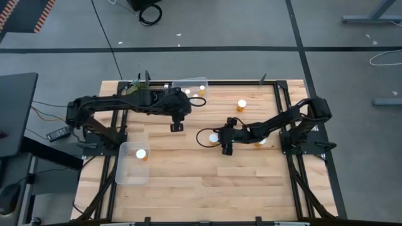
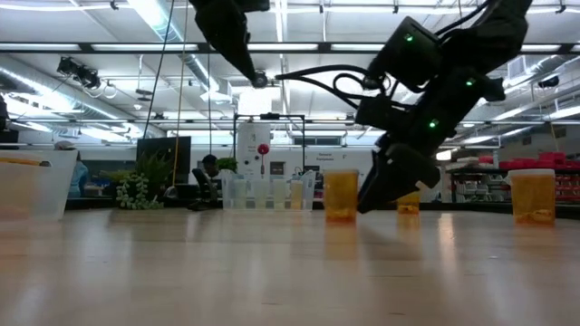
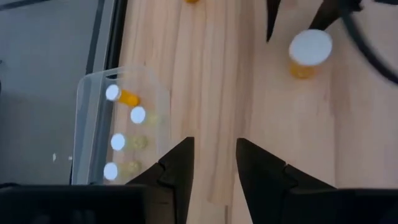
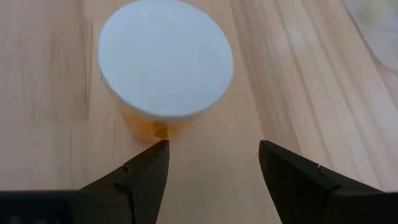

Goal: Pick and place medicine bottles into bin by pill shape (circle, oval)
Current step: Put the bottom left big orange pill bottle into the bottom transparent bin

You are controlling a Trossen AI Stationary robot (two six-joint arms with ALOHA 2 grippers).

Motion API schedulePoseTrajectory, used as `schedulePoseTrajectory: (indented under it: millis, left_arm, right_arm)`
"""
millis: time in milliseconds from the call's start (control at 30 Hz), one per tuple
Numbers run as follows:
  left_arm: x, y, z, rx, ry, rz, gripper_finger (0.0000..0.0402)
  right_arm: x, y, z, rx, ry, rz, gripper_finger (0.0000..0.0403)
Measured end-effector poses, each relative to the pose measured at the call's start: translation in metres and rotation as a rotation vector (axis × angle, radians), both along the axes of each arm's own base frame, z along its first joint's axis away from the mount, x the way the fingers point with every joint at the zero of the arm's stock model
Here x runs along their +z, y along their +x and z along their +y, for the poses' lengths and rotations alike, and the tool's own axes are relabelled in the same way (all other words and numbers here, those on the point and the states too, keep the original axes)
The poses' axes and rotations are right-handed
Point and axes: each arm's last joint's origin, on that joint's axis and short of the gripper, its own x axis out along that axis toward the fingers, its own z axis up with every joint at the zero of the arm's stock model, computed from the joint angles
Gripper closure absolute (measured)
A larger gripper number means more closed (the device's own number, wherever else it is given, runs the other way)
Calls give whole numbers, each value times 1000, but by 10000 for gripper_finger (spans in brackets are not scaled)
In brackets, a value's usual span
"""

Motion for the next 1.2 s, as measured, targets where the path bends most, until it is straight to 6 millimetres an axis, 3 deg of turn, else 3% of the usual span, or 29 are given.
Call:
schedulePoseTrajectory:
  millis: [267, 667, 967, 1200]
  left_arm:
    - [5, -3, -12, -18, -12, -18, 275]
    - [2, -12, -15, 17, -46, 53, 278]
    - [-1, -16, -15, 58, -74, 82, 264]
    - [-11, -6, -14, 80, -105, 102, 267]
  right_arm:
    - [0, 35, 0, 67, -35, -16, 148]
    - [2, 80, -10, 160, -32, -34, 148]
    - [19, 71, -11, 169, -44, -9, 148]
    - [24, 45, -12, 138, -48, 5, 148]
